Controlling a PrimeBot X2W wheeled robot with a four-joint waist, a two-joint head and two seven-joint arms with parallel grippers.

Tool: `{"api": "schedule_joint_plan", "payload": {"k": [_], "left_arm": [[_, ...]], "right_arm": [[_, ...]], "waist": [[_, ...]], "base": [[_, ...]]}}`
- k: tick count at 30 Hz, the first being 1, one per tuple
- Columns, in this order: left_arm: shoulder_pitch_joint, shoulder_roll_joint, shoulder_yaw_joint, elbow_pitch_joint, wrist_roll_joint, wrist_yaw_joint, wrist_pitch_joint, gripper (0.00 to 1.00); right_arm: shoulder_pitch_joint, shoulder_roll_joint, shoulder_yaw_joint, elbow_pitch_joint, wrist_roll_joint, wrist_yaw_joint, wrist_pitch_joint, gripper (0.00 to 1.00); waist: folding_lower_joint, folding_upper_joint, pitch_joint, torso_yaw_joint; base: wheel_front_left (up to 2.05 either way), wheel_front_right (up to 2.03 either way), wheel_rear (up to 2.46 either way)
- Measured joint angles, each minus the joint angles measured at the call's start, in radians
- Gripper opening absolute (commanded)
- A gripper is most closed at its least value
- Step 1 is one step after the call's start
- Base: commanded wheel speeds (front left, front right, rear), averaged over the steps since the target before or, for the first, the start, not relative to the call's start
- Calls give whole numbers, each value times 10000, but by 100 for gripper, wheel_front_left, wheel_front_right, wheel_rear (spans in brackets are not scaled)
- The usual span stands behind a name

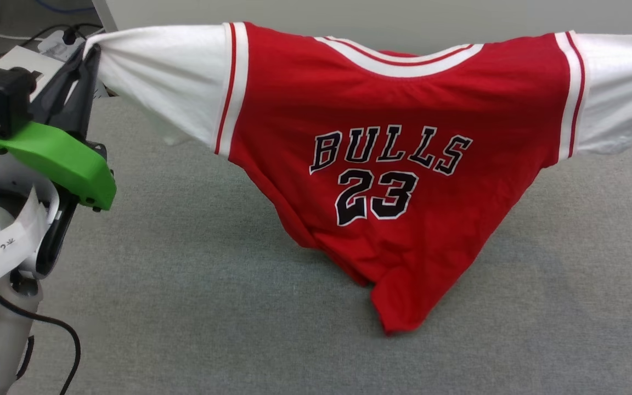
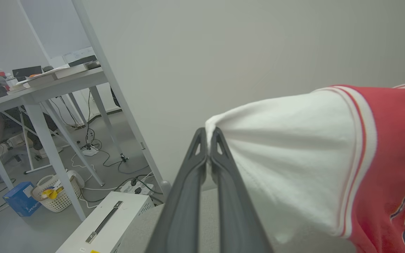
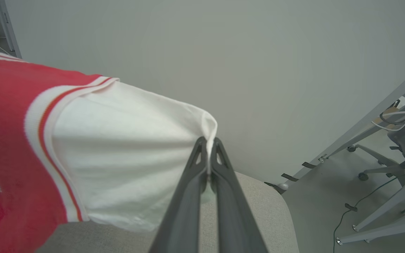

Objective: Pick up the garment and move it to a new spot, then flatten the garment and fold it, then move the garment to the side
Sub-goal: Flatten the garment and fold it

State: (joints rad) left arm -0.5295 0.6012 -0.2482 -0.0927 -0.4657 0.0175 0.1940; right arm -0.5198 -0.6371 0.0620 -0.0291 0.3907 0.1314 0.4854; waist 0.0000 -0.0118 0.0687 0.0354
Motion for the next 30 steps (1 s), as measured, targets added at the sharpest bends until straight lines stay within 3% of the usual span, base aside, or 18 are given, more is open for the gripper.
{"api": "schedule_joint_plan", "payload": {"k": [6, 13, 20, 30], "left_arm": [[12, 476, 600, -1304, 4, 301, 40, 0], [-208, 1198, 1248, -1904, -203, 282, 462, 0], [-1771, 1624, 1329, -1419, -414, -305, 796, 0], [-5227, 1337, 596, 571, -491, -1032, 596, 0]], "right_arm": [[-461, -334, -94, -556, 320, 0, 261, 0], [-1286, -658, 63, -602, 652, 2, 353, 0], [-3003, -880, 617, -31, 721, 2, 109, 0], [-6193, -1081, 1321, 1921, 706, 12, -637, 0]], "waist": [[0, 0, -378, -71], [0, 0, -258, -223], [0, 0, 399, -306], [0, 0, 2129, -372]], "base": [[0, 0, 0], [0, 0, 0], [0, 0, 0], [0, 0, 0]]}}
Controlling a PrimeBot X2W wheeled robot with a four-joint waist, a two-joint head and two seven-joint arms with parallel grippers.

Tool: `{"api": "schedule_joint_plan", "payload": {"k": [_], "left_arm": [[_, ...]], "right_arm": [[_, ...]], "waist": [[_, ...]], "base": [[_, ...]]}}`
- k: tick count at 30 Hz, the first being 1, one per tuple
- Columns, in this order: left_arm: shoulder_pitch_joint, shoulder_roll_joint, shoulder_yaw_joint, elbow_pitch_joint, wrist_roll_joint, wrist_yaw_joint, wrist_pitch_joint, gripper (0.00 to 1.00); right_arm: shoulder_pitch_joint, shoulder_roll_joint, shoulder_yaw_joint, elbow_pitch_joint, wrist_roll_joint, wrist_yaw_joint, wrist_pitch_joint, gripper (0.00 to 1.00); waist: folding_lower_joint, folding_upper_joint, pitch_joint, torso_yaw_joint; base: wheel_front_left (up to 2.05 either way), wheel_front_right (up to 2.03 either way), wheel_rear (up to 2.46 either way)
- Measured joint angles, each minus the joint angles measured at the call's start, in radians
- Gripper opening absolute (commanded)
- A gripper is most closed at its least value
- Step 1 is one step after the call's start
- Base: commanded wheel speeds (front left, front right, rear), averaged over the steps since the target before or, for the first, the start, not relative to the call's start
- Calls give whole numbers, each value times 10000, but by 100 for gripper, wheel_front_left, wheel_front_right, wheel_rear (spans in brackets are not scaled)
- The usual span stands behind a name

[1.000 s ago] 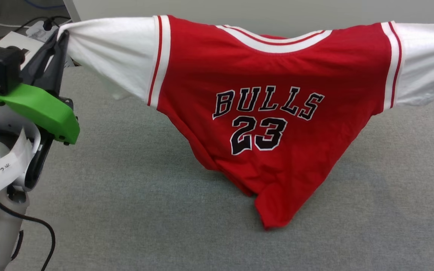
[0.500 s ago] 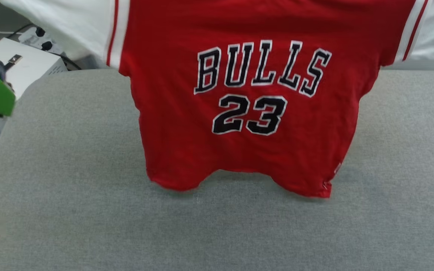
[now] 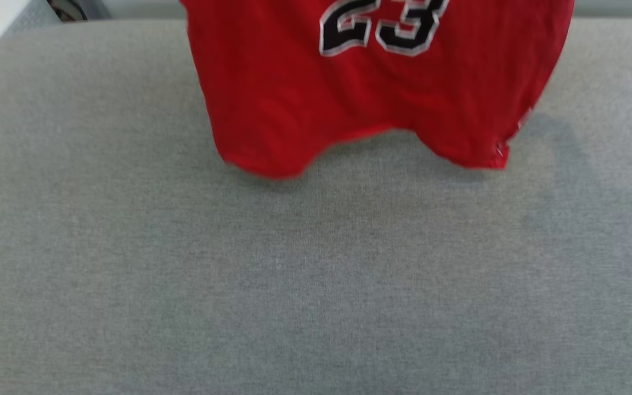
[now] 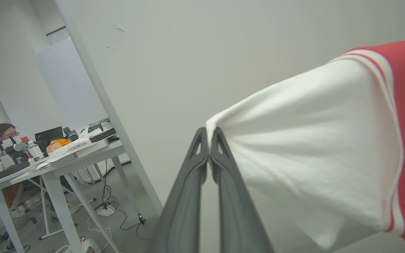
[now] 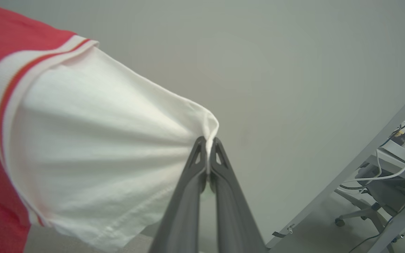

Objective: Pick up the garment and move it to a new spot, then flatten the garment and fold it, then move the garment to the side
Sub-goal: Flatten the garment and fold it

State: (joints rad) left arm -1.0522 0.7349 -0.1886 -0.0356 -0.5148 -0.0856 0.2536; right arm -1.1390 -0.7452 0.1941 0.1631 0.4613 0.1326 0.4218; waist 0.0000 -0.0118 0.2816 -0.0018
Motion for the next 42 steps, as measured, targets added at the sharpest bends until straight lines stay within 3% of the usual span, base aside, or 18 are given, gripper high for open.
{"api": "schedule_joint_plan", "payload": {"k": [6, 12, 20, 30, 42], "left_arm": [[-2728, -247, -671, 1741, 596, -286, -529, 0], [-5259, -874, -1218, 3613, 905, -397, -1436, 0], [-6840, -1691, -1918, 5659, 1118, -430, -2909, 0], [-6075, -2134, -3041, 7223, 876, -435, -4445, 0], [-2191, -2320, -3843, 7279, 130, -435, -5083, 0]], "right_arm": [[-2237, 284, 203, 1367, -535, 2, -719, 0], [-4279, 654, 362, 2987, -1392, 2, -1762, 0], [-6079, 1187, -50, 5097, -2568, 0, -3647, 0], [-5823, 1850, 439, 6684, -3080, 0, -5451, 0], [-2576, 2073, 1521, 7039, -1827, 0, -6276, 0]], "waist": [[3, 0, 1281, -36], [4, 0, 2544, -46], [3, 0, 3795, 51], [2, 0, 4295, 331], [1, 0, 3115, 381]], "base": [[0, 0, 0], [0, 0, 0], [0, 0, 0], [0, 0, 0], [0, 0, 0]]}}
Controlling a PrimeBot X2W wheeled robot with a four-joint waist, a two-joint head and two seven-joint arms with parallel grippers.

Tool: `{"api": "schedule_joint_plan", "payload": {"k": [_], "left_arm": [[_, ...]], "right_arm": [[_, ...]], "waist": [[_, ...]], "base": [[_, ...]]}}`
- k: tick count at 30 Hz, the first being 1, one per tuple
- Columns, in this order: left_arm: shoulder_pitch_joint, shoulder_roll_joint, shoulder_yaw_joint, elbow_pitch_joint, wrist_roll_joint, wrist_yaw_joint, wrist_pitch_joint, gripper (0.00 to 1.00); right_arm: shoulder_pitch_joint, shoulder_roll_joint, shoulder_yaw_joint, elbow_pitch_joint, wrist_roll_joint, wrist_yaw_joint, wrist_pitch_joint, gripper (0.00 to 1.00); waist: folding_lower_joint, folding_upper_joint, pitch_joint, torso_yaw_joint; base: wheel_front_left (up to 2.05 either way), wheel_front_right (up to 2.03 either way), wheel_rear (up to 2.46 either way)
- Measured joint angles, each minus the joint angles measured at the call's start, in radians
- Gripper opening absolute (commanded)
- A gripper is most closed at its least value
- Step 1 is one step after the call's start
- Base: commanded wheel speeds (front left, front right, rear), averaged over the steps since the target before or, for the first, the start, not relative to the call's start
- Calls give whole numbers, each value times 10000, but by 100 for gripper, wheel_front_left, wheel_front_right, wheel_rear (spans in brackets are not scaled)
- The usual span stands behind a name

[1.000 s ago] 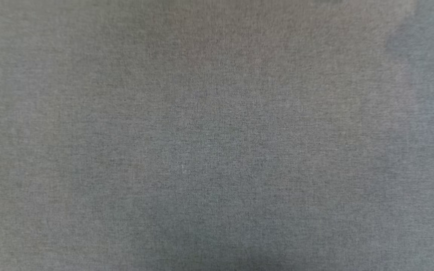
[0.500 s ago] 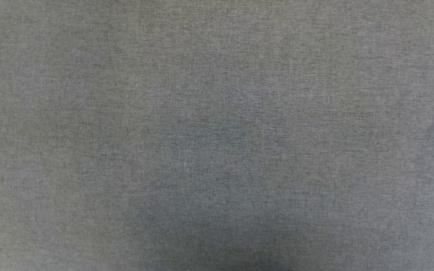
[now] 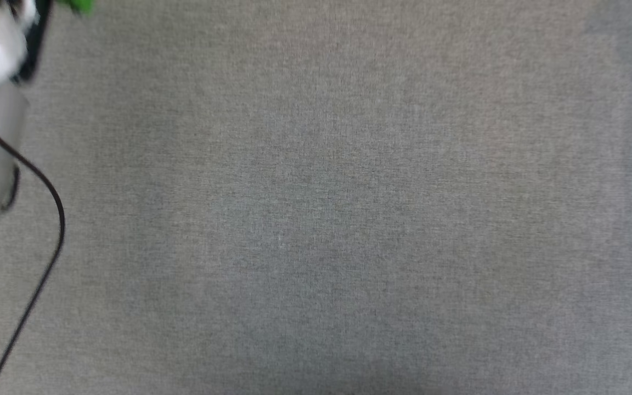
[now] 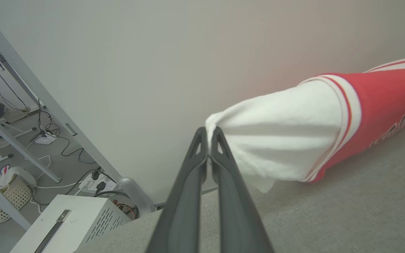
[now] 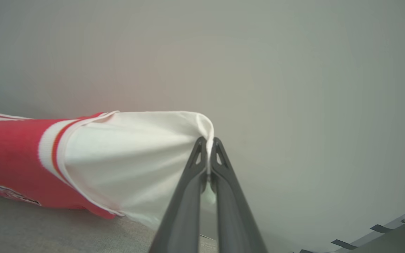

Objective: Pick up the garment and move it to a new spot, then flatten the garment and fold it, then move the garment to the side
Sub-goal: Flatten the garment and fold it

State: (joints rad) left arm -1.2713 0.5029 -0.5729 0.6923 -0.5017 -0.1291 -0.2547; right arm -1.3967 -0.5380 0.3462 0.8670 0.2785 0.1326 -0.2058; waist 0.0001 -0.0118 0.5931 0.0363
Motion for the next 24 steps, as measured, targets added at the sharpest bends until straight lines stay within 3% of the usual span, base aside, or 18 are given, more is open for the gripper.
{"api": "schedule_joint_plan", "payload": {"k": [9, 17, 24], "left_arm": [[3583, 29, 27, -777, -546, 29, -12, 0], [6410, 105, -77, -1340, -1133, 314, 27, 0], [8012, 337, -477, -2096, -1244, 591, 372, 0]], "right_arm": [[3230, -228, 700, -548, 978, -2, -98, 0], [6314, -640, 1298, -1783, 2591, -2, 150, 0], [8150, -1122, 1687, -2332, 2759, -2, 167, 0]], "waist": [[-2, 0, -1408, 4], [-3, 0, -2693, -41], [-3, 0, -3662, -126]], "base": [[0, 0, 0], [0, 0, 0], [0, 0, 0]]}}
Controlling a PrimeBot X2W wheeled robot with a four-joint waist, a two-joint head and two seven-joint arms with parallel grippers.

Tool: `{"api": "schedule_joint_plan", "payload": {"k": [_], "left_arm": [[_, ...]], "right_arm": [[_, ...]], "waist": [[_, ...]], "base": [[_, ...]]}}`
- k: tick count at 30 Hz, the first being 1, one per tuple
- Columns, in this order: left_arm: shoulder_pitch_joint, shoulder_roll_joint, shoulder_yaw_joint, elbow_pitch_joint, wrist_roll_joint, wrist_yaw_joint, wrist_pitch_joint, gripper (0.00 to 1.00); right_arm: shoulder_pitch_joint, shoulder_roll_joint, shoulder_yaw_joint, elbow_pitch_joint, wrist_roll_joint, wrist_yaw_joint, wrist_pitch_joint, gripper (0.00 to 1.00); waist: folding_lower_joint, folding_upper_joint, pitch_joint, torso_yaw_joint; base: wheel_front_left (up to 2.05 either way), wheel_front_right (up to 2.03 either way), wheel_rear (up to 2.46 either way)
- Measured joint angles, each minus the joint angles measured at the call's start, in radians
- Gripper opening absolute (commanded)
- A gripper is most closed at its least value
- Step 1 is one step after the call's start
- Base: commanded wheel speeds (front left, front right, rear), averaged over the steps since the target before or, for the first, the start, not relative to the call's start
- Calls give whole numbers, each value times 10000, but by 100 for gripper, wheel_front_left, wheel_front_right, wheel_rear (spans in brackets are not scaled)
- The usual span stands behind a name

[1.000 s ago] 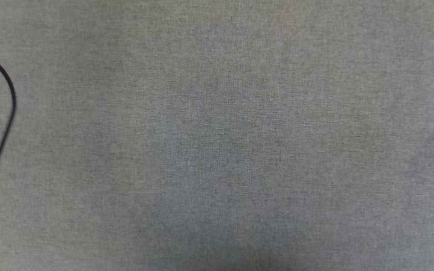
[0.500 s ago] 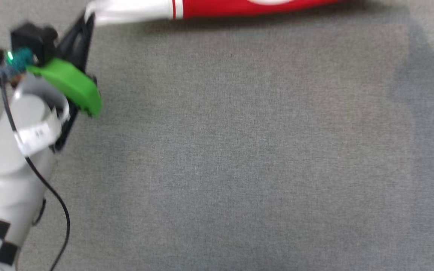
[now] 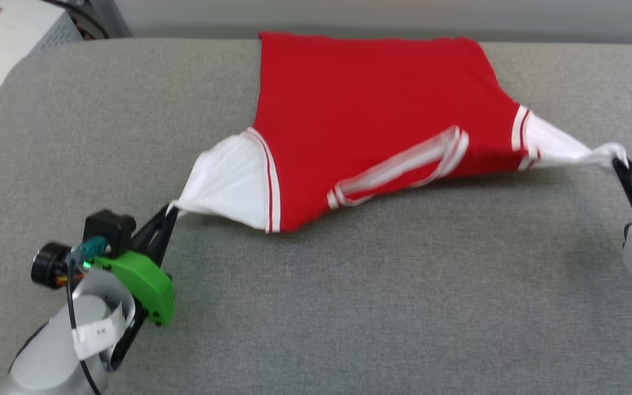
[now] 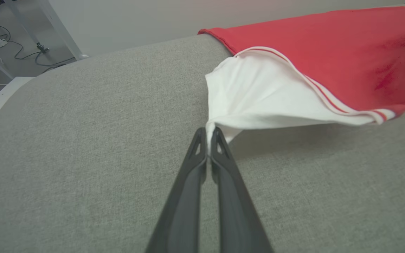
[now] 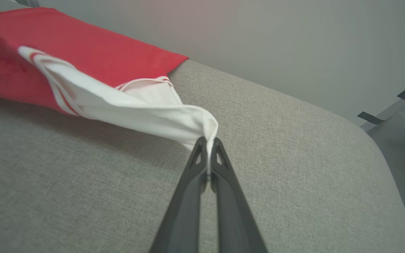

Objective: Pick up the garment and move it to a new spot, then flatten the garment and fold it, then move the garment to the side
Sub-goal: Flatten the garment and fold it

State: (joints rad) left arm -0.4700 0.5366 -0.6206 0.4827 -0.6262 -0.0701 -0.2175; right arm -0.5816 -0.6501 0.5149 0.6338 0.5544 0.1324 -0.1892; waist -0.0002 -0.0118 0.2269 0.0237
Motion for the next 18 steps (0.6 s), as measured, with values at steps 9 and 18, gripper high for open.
{"api": "schedule_joint_plan", "payload": {"k": [9, 18], "left_arm": [[1782, 568, -219, -802, -232, 466, 305, 0], [3540, 1026, -422, -1896, -598, 773, 686, 0]], "right_arm": [[1692, -508, 466, -922, 988, 2, 483, 0], [3740, -1413, 848, -2290, 2882, 0, 1791, 0]], "waist": [[0, 0, -975, -185], [0, 0, -1681, -282]], "base": [[0, 0, 0], [0, 0, 0]]}}
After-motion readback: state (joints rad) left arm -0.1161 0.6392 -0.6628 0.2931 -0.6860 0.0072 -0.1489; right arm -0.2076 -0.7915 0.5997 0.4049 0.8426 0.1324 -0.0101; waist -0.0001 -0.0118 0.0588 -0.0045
